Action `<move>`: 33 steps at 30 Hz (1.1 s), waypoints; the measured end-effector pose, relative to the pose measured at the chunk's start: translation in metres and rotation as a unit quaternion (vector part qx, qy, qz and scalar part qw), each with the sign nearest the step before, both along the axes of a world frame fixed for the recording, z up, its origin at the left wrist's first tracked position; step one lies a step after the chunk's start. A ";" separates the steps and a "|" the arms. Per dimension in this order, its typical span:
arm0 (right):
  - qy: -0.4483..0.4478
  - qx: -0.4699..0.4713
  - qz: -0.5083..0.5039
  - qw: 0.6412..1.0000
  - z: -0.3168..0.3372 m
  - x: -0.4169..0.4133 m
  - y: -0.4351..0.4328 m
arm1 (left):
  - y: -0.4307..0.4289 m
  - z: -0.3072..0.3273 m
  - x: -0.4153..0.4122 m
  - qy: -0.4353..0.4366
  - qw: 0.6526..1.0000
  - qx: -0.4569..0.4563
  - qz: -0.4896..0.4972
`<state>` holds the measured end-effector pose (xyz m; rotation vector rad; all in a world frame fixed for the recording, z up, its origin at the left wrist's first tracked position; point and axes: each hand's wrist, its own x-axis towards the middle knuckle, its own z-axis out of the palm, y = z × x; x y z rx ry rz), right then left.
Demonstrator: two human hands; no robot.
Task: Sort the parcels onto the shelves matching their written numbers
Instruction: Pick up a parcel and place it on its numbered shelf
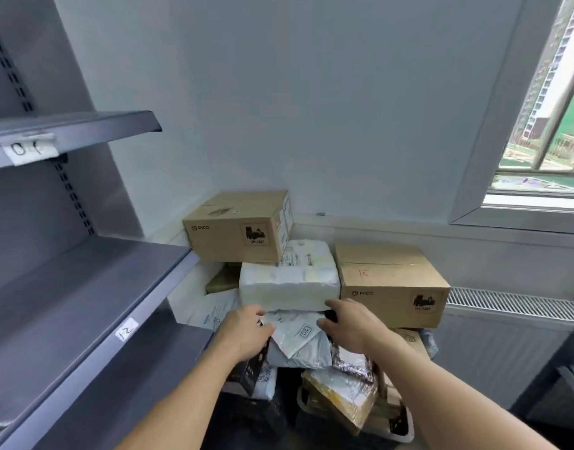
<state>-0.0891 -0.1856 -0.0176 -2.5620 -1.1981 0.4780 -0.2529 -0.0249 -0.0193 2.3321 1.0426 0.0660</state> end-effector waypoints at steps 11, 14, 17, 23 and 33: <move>0.019 0.017 0.081 0.996 0.022 0.133 0.124 | 0.086 0.029 0.108 -0.024 0.994 -0.001 0.107; 0.039 0.031 0.095 0.994 0.022 0.147 0.147 | 0.111 0.028 0.127 -0.020 0.992 0.002 0.126; 0.062 0.056 0.094 0.992 0.021 0.157 0.169 | 0.138 0.026 0.145 -0.028 0.989 0.006 0.145; 0.129 0.099 0.050 0.985 0.022 0.173 0.225 | 0.194 0.023 0.171 -0.065 0.982 0.004 0.179; 0.286 0.219 -0.013 0.933 0.016 0.174 0.319 | 0.277 0.021 0.196 -0.143 0.949 -0.034 0.279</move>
